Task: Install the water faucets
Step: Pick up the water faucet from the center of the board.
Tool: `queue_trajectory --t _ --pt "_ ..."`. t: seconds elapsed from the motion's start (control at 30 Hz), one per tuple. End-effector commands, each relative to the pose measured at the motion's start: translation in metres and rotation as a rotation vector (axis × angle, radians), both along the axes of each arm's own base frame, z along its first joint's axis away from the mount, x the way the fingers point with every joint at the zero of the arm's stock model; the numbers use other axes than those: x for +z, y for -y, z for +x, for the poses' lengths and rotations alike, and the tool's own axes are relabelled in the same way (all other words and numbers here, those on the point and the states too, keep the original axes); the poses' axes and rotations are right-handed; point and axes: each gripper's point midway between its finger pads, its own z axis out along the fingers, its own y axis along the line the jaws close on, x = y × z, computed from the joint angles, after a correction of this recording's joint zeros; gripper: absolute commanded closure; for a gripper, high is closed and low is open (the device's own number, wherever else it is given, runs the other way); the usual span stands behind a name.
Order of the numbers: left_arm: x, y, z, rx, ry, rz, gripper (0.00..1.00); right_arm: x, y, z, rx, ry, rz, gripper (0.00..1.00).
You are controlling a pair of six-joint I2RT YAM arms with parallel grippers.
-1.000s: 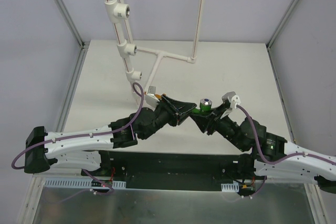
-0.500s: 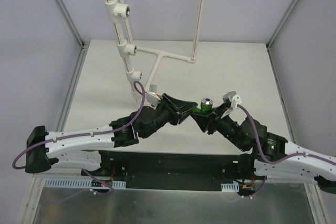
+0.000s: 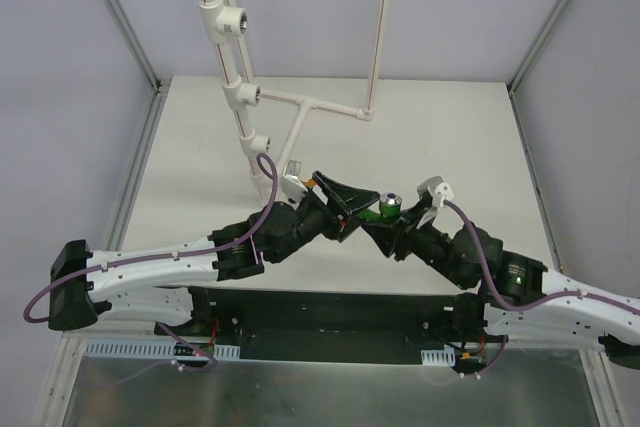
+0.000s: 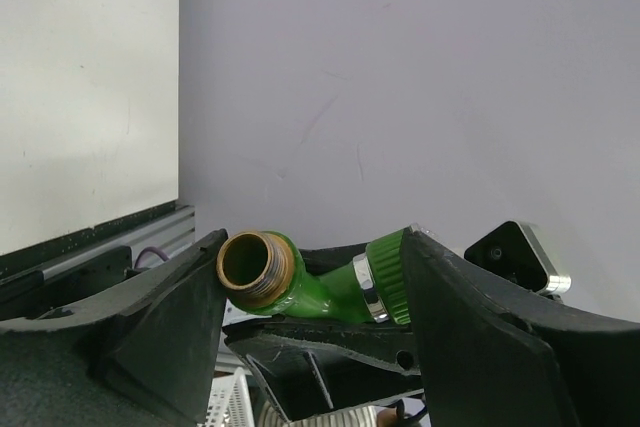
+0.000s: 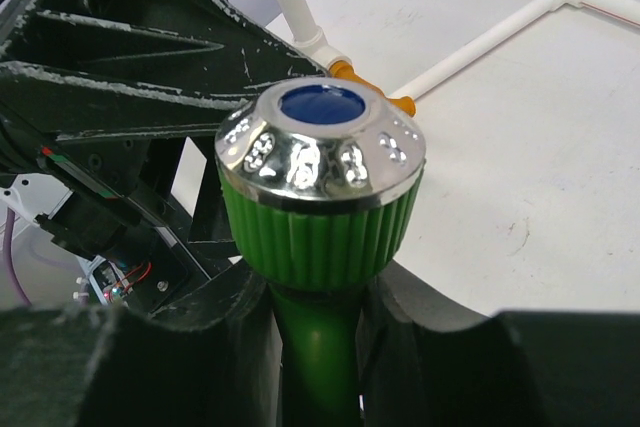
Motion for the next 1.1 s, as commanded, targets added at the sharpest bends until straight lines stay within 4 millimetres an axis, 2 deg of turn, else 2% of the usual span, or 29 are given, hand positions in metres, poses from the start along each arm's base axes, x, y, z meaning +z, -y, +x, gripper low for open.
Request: queue_trajectory --t 0.0,0.67,1.07 --pt "0.043 0.0 -0.007 -0.034 0.051 -0.117 0.31 -0.001 -0.008 -0.014 0.076 -0.047 0.012 1.0" --pt "0.043 -0.004 0.0 -0.01 0.068 -0.087 0.3 -0.031 -0.014 -0.03 0.153 -0.128 -0.078 1.0" --pt "0.04 -0.007 0.005 0.0 0.065 -0.079 0.3 -0.048 -0.01 -0.035 0.169 -0.16 -0.14 1.0"
